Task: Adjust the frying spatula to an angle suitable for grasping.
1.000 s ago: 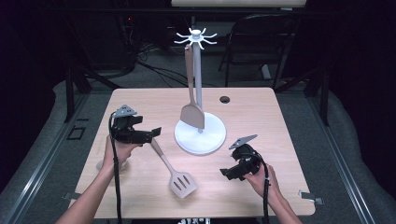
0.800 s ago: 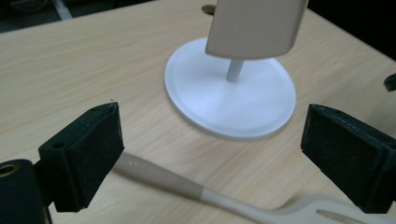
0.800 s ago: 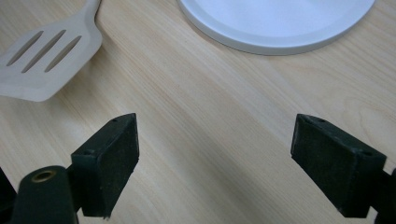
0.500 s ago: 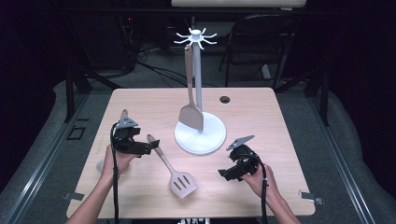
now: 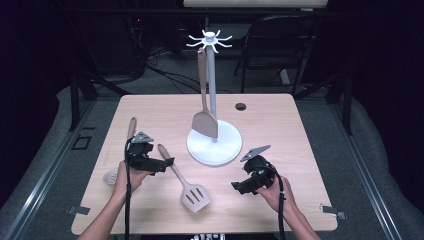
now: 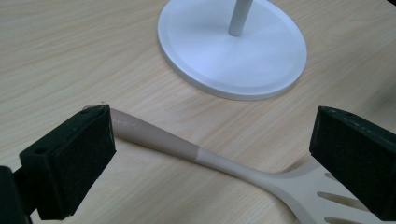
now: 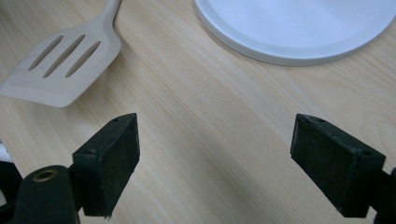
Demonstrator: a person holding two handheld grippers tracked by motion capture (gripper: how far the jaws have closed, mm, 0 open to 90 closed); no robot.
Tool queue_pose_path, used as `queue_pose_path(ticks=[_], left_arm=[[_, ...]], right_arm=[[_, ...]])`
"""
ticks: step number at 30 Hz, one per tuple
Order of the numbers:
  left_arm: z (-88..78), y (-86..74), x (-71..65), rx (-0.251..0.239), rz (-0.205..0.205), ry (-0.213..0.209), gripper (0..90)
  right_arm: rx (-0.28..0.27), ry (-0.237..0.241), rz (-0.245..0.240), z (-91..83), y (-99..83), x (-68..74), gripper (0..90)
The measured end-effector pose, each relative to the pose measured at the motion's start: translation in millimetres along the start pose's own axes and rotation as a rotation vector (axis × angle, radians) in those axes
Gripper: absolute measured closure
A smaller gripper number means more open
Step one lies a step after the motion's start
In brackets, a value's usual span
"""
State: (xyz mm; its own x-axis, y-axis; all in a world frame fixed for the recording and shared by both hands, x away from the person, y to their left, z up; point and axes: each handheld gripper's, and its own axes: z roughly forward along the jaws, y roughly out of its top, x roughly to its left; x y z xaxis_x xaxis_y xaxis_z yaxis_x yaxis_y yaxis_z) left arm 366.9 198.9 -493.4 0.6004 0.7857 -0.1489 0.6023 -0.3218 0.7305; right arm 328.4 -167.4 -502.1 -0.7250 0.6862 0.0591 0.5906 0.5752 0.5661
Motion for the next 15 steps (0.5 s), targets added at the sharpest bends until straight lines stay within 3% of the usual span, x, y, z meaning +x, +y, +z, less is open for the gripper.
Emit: queue_pose_path(ticks=[5,9,11,15], left_arm=[[-1.8,-2.3,5.7,-0.008,-0.026,-0.004,0.0],[-4.9,-5.6,8.9,-0.018,-0.052,0.003,0.0],[-4.8,-6.9,10.3,-0.015,-0.058,0.007,0.0],[-3.2,-8.6,13.2,-0.011,-0.074,0.004,0.0]], right_arm=[[-0.009,0.0,0.004,-0.1,1.0,1.9,16.5],[-0.013,0.013,0.004,-1.2,2.2,5.9,24.3],[-0.011,0.026,-0.004,-1.3,3.5,9.0,32.9],[-0.035,0.078,-0.024,-2.9,6.7,19.1,66.5]])
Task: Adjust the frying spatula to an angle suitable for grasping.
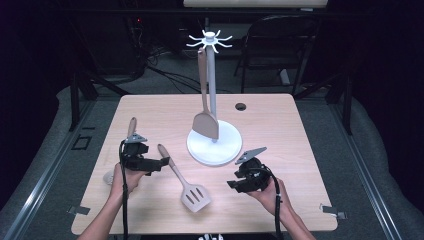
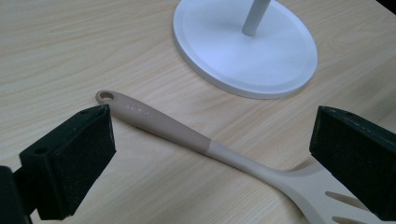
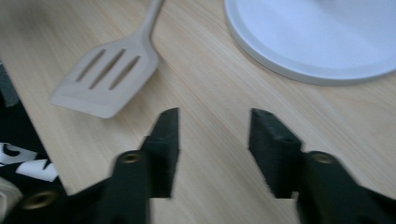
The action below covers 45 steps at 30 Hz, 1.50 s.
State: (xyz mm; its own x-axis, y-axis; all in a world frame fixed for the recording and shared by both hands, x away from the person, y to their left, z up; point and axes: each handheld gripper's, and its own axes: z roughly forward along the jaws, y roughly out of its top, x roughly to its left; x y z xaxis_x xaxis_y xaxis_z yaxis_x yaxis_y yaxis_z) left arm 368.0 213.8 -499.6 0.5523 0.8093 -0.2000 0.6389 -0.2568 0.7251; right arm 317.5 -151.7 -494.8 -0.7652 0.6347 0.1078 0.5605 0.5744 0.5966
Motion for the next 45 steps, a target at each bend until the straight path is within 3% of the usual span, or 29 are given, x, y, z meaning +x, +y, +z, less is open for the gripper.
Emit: queue_pose_path(ticks=[2,5,17,19,24,27,32,33,37,42,45], left_arm=[[0.7,-0.6,0.8,0.004,-0.004,0.0,0.0],[2.4,-1.2,0.6,0.003,-0.007,0.004,0.0],[11.2,-1.4,-2.7,0.024,-0.021,0.017,0.4],[12.6,-2.0,-3.3,0.034,-0.016,0.018,0.5],[15.1,-4.5,-2.2,0.047,-0.025,0.027,0.8],[16.6,-6.0,-1.6,0.055,-0.036,0.026,1.0],[23.1,-8.0,-1.6,0.072,-0.048,0.021,1.7],[24.6,-8.3,-1.9,0.078,-0.046,0.019,1.8],[30.5,-9.6,-1.4,0.081,-0.05,0.019,3.2],[37.9,-12.5,2.0,0.092,-0.083,0.012,5.9],[43.2,-13.3,4.6,0.093,-0.096,0.006,8.9]], right_arm=[[-0.02,0.019,-0.018,-0.4,2.5,7.5,80.8],[-0.039,0.052,-0.039,1.3,7.3,19.2,90.0],[0.01,0.146,-0.151,43.4,25.2,64.2,90.0],[0.026,0.141,-0.164,48.9,24.6,70.1,90.0],[0.091,0.15,-0.187,66.3,18.1,71.2,90.0],[0.111,0.156,-0.166,74.1,14.1,70.3,90.0],[0.14,0.14,-0.171,83.9,8.9,70.2,90.0],[0.159,0.122,-0.19,84.3,8.8,70.4,90.0],[0.177,0.121,-0.192,88.8,6.2,69.2,90.0],[0.16,0.135,-0.173,90.0,5.1,68.5,90.0],[0.167,0.127,-0.186,89.0,5.3,67.8,90.0]])
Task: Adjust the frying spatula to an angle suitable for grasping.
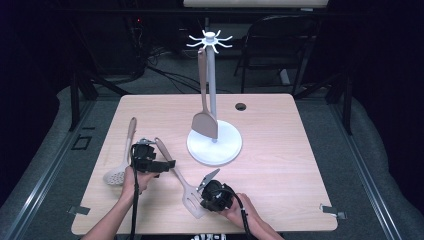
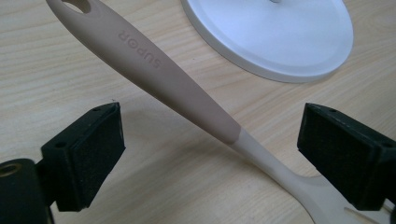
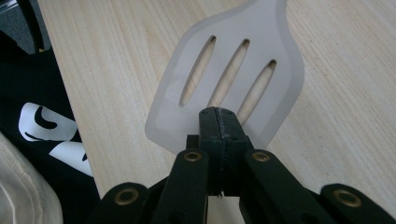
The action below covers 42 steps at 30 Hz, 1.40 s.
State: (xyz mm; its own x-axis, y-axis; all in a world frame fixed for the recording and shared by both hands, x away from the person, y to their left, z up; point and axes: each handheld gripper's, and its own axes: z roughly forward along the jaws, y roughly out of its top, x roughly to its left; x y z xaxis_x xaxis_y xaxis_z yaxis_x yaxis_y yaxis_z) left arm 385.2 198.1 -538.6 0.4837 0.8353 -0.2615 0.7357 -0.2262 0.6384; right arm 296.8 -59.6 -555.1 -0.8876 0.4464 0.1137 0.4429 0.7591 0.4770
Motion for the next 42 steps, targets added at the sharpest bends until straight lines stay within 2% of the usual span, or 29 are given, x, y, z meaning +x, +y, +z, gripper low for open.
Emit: queue_pose_path(ticks=[4,7,9,10,11,14,16,19,20,25,29,38,42], left_arm=[[7.3,0.9,1.1,0.009,-0.004,0.017,14.0],[11.1,0.6,2.3,0.017,-0.004,0.016,15.5],[13.5,0.4,3.9,0.015,-0.009,0.002,18.1],[14.5,0.3,4.5,0.014,-0.018,-0.006,19.3],[16.2,-0.4,6.2,0.005,-0.038,-0.024,20.2],[19.3,-1.1,8.1,0.007,-0.054,-0.031,25.3],[20.8,-0.8,8.3,0.015,-0.05,-0.031,30.3],[22.2,-0.2,1.8,0.018,0.013,0.016,39.7],[23.1,0.1,0.3,0.017,0.018,0.024,39.6],[23.4,-0.6,4.0,0.006,-0.01,-0.018,43.7],[20.7,-0.5,3.4,-0.022,-0.024,-0.046,47.1],[7.0,4.3,-9.0,-0.11,0.017,-0.079,54.4],[1.8,6.3,-15.0,-0.142,0.031,-0.09,57.1]], right_arm=[[-0.019,0.005,0.005,1.3,-0.8,0.5,90.0],[-0.002,0.001,-0.002,0.0,-0.4,-0.2,90.0],[-0.001,0.002,-0.003,-0.1,-0.5,-0.4,90.0],[-0.019,0.011,0.009,1.2,-1.1,0.0,90.0],[-0.017,0.011,0.008,1.0,-1.0,-0.1,90.0],[-0.018,0.011,0.007,1.0,-1.2,-0.2,90.0],[-0.02,0.011,0.008,1.1,-1.4,-0.1,90.0],[-0.022,0.012,0.007,1.1,-1.6,-0.2,90.0],[-0.022,0.012,0.007,1.1,-1.7,-0.2,90.0],[-0.021,0.01,0.004,1.0,-1.6,0.3,90.0],[-0.02,0.008,0.002,0.9,-1.4,0.4,89.9],[-0.01,0.04,0.007,-1.8,-1.0,-1.8,83.9],[-0.01,0.038,0.005,-4.7,0.0,-2.9,80.1]])
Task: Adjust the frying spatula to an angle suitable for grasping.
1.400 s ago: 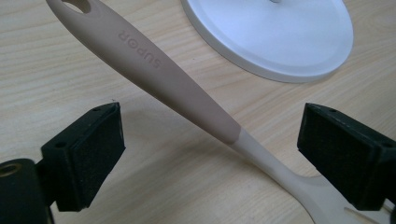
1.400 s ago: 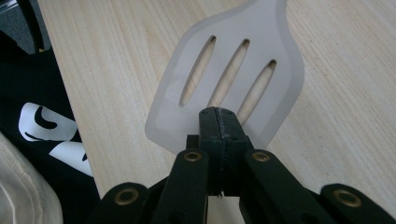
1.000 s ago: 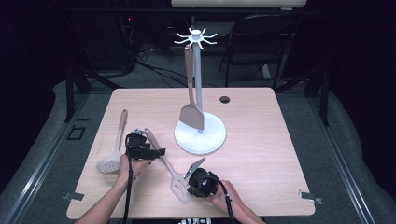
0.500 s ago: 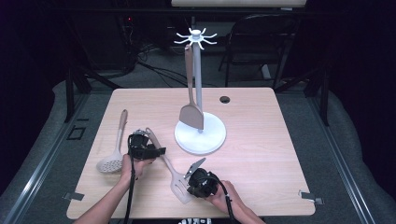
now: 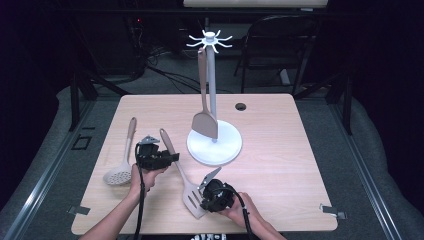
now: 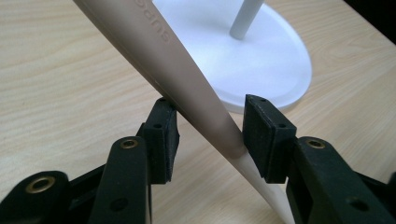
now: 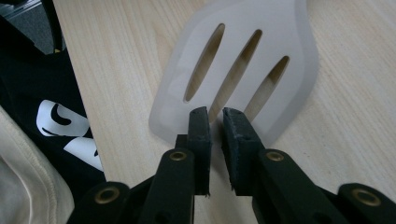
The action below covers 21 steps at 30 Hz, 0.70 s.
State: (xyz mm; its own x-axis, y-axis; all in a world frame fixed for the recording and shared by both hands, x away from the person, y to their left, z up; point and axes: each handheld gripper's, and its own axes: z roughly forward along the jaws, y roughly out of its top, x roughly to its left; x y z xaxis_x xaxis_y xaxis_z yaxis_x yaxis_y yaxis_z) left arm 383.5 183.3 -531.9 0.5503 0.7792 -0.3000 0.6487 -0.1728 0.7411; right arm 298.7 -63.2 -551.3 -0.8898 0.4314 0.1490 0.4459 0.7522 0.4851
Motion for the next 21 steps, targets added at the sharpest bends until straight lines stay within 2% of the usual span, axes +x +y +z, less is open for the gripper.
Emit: queue_pose_path(ticks=[1,5,7,8,10,14,21], left_arm=[[-1.1,0.8,-1.4,-0.007,0.006,-0.004,57.5],[-5.8,3.2,-7.1,-0.033,0.012,-0.022,59.8],[-7.5,4.2,-9.8,-0.047,0.007,-0.031,61.2],[-8.4,4.7,-11.1,-0.056,0.009,-0.035,61.8],[-10.0,5.7,-14.1,-0.073,0.004,-0.05,63.2],[-14.0,8.9,-22.5,-0.11,0.015,-0.079,66.2],[-18.4,13.7,-33.3,-0.15,0.022,-0.133,69.9]], right_arm=[[-0.016,0.012,0.012,0.4,-0.4,-0.1,79.9],[-0.02,0.004,0.014,-5.0,0.6,-2.5,76.2],[-0.043,0.007,0.03,-6.1,0.7,-2.6,73.9],[-0.032,0.003,0.021,-8.4,1.6,-3.3,73.3],[-0.065,0.002,0.04,-9.3,1.7,-3.4,71.0],[-0.083,0.009,0.059,-15.0,3.9,-5.4,68.5],[-0.15,-0.008,0.091,-28.7,7.4,-10.8,62.3]])
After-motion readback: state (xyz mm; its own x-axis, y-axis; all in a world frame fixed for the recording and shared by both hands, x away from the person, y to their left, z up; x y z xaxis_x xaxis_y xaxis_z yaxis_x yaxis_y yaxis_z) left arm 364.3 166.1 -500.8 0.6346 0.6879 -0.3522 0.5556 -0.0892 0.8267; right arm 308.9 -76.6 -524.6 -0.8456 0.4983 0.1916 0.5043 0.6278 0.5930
